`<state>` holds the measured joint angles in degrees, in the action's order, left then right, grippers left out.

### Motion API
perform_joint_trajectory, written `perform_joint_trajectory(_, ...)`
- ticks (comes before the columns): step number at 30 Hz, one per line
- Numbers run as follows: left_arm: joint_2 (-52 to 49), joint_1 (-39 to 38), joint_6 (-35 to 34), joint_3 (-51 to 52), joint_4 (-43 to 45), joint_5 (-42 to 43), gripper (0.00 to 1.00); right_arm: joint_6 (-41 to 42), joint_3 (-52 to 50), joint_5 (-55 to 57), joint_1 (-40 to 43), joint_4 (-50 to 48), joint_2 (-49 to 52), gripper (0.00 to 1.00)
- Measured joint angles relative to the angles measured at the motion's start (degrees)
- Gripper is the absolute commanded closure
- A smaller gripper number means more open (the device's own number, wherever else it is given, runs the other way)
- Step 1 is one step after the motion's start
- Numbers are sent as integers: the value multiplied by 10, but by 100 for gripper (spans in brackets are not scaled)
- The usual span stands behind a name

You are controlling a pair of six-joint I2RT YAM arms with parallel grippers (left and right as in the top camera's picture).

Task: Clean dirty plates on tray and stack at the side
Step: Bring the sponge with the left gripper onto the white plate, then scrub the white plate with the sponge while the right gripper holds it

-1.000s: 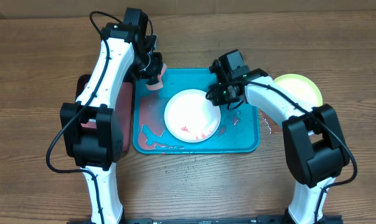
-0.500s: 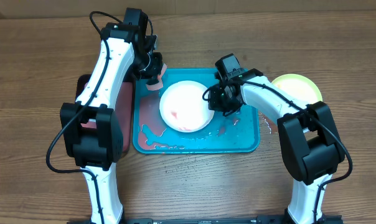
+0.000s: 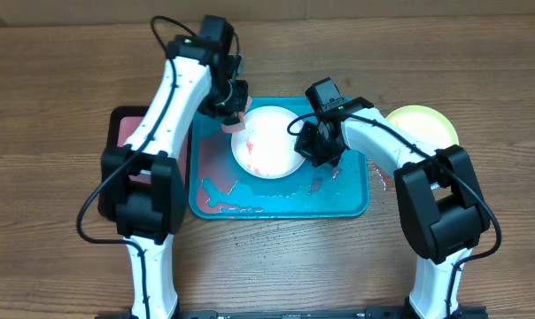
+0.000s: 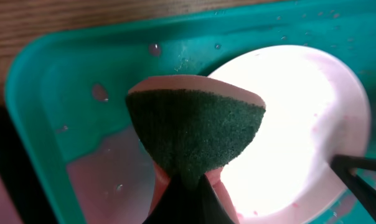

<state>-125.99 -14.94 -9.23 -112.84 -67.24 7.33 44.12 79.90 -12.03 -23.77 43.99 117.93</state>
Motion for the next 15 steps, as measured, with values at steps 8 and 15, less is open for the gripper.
perform_joint_trajectory(8, -73, -37, -49, 0, 7, -41, 96, 0, 0, 0, 0, -3, 0, 96)
perform_joint_trajectory(15, -97, -63, -61, -2, 10, -66, 96, -2, 0, 1, 0, -3, 0, 96)
